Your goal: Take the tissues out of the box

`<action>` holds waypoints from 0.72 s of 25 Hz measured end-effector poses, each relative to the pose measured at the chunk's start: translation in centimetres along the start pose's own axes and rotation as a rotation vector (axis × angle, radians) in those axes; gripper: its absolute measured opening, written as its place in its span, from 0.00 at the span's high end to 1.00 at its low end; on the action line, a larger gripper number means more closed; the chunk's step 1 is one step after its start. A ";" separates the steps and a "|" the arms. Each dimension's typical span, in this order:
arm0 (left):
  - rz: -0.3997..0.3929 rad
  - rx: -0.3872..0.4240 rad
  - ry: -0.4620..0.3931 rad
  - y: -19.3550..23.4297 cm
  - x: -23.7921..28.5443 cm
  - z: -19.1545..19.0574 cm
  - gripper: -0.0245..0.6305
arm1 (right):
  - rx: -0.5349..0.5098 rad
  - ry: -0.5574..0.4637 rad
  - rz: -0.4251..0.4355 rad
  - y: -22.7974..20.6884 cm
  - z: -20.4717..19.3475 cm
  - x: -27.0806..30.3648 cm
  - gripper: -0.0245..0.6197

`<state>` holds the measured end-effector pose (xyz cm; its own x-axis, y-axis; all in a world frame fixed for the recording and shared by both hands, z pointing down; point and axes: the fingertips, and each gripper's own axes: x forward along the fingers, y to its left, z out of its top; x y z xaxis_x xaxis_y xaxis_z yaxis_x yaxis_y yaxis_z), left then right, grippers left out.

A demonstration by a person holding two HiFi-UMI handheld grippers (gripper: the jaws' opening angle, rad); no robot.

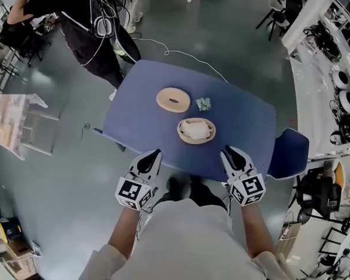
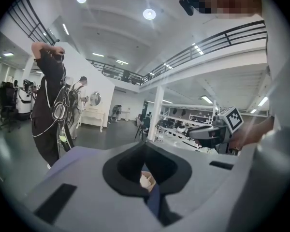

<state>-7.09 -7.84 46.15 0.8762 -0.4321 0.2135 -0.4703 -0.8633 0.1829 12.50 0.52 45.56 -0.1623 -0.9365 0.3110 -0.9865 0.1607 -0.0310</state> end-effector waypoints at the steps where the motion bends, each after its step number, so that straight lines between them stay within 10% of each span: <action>1: 0.008 -0.003 0.003 -0.1 0.3 0.0 0.95 | -0.001 0.007 0.012 -0.4 0.0 0.2 0.81; 18: 0.263 -0.144 0.065 -0.1 5.1 -2.9 0.95 | -0.103 0.241 0.329 -6.0 -7.4 10.5 0.81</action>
<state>-2.88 -9.17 49.98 0.7160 -0.6144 0.3314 -0.6943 -0.6761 0.2468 16.84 -7.99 56.09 -0.4468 -0.7320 0.5143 -0.8736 0.4810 -0.0744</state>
